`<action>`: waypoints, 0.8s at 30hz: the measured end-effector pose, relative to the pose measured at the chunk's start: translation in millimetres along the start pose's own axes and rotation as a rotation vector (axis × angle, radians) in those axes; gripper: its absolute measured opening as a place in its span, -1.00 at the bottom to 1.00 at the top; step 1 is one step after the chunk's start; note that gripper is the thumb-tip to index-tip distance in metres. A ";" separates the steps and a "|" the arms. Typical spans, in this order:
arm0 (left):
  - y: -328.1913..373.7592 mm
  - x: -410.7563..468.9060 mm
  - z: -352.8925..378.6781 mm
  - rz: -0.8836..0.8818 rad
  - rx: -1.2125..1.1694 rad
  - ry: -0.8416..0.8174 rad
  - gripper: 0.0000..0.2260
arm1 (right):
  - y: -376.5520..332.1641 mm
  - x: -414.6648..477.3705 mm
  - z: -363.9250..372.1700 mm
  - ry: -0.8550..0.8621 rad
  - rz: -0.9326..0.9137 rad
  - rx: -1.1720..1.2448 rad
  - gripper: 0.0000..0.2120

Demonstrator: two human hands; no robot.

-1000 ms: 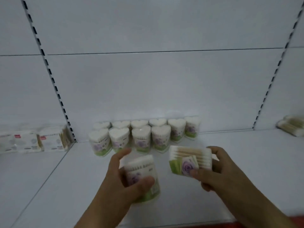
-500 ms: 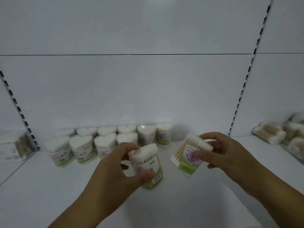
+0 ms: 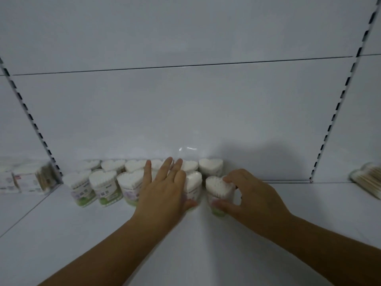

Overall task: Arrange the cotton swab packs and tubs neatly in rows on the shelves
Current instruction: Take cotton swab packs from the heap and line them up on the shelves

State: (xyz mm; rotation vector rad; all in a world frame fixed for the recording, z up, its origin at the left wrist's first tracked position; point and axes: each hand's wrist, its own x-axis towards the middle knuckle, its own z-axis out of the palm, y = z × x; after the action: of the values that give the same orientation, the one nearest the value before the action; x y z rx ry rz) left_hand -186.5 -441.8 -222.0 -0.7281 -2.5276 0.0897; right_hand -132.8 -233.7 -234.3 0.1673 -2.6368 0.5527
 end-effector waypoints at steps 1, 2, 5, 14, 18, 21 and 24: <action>-2.2 0.8 1.5 0.012 -0.009 0.019 -0.28 | 1.5 0.9 2.6 0.030 -0.028 0.003 -0.54; -4.1 1.2 2.9 0.021 -0.023 0.037 -0.27 | 3.0 1.0 4.6 0.058 -0.043 0.024 -0.53; -8.2 2.5 4.5 0.041 -0.072 0.055 -0.33 | 3.8 1.0 9.1 0.115 -0.078 0.083 -0.48; -20.0 5.6 -14.6 0.156 -0.212 -0.001 -0.43 | 0.0 -2.1 5.3 0.069 -0.026 -0.049 -0.36; 27.7 6.8 -44.7 0.336 -0.438 0.185 -0.62 | 9.1 -33.6 -31.2 -0.052 0.056 -0.054 -0.37; 78.3 7.0 -52.3 0.493 -0.610 0.130 -0.71 | 29.7 -70.0 -69.4 -0.029 0.050 -0.082 -0.49; 137.7 5.9 -55.1 0.514 -0.715 -0.048 -0.74 | 61.4 -120.2 -112.9 -0.009 0.088 -0.071 -0.63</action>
State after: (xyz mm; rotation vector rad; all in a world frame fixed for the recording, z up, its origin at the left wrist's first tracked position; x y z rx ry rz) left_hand -97.8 -325.1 -198.4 -1.6498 -2.3313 -0.6558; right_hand 7.0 -128.3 -216.1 0.0324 -2.6787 0.4875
